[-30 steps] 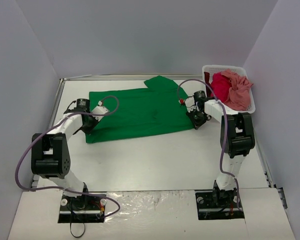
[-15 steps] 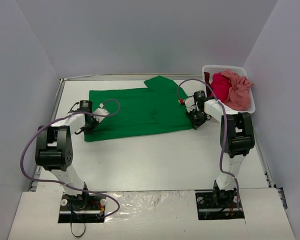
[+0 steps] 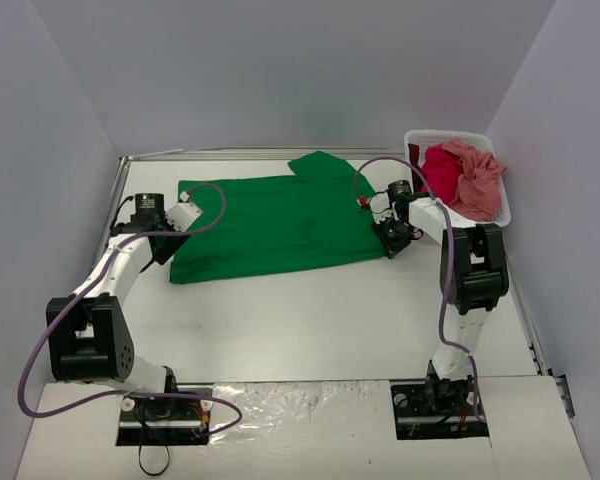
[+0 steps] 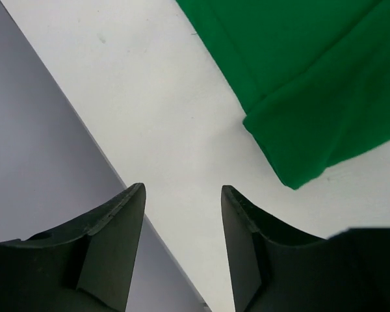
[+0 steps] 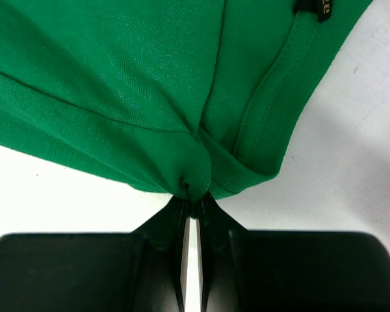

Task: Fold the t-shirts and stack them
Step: Fold the flattened tshirt in 1/3 of the way

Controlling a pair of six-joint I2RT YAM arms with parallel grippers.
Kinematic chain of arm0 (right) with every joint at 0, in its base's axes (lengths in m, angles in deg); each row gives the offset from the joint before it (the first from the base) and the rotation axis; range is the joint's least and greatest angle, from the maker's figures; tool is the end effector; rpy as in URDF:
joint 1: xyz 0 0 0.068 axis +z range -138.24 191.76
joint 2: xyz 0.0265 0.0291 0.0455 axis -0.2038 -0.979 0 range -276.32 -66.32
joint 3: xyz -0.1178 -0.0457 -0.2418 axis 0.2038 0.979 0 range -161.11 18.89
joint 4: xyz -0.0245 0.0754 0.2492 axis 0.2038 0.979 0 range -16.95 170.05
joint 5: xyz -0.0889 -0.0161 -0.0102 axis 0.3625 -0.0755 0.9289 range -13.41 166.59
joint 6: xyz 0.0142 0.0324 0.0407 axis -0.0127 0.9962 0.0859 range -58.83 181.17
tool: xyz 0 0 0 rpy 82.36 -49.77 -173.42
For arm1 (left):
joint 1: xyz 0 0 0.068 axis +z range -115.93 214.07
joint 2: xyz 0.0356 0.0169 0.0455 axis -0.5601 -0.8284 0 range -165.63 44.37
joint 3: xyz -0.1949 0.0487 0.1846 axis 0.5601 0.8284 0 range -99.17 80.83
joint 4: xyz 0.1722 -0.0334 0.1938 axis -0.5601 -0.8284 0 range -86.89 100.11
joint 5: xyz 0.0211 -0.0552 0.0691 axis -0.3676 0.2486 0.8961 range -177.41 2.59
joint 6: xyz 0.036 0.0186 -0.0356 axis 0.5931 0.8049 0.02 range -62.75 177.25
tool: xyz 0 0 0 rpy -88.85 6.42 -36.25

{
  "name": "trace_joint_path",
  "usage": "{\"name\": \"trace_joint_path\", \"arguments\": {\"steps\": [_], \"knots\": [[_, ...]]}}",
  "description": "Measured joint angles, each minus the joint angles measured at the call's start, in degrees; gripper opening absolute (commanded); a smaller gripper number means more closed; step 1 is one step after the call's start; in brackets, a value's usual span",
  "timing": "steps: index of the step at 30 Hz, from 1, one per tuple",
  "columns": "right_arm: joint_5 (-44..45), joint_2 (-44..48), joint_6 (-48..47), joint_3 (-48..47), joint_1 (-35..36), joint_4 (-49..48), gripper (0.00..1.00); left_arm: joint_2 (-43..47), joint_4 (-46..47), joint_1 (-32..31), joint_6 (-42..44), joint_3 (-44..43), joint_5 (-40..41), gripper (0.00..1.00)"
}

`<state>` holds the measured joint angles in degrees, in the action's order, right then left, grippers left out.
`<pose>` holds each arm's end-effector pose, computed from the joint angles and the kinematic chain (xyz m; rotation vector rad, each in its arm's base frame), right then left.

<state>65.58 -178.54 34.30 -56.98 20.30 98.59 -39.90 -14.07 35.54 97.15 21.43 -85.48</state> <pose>0.3986 0.0668 0.1649 -0.8584 2.4806 0.1449 0.3128 0.0093 0.2447 0.7947 2.3281 0.3632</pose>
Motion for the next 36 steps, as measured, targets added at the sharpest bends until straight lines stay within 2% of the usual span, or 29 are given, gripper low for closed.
{"name": "trace_joint_path", "arguments": {"steps": [8,15,26,29,30,34,36], "knots": [[-0.4,0.0,0.0,0.0,0.0,0.0,0.00,5.1,-5.9,0.0,2.4,3.1,-6.1,0.48],[-0.8,-0.1,0.0,0.0,0.0,0.0,0.00,0.0,-7.7,0.0,3.5,6.7,-7.2,0.47],[-1.4,-0.1,0.0,-0.1,-0.3,0.0,0.00,-6.7,-5.8,0.7,3.1,6.8,-9.0,0.45],[-1.4,-0.1,0.0,-0.1,-0.3,0.0,0.00,-7.5,-5.2,0.7,2.8,6.4,-9.6,0.33],[-1.4,-0.1,0.0,-0.1,-0.3,0.0,0.00,-7.7,-5.3,0.8,2.7,6.2,-9.9,0.24],[-1.4,-0.2,0.0,-0.1,-0.3,0.0,0.00,-8.5,-5.4,0.8,2.4,5.6,-11.3,0.03],[-1.4,-0.2,0.0,-0.1,-0.3,0.0,0.00,-8.7,-5.5,0.9,2.6,5.4,-11.7,0.02]]}}
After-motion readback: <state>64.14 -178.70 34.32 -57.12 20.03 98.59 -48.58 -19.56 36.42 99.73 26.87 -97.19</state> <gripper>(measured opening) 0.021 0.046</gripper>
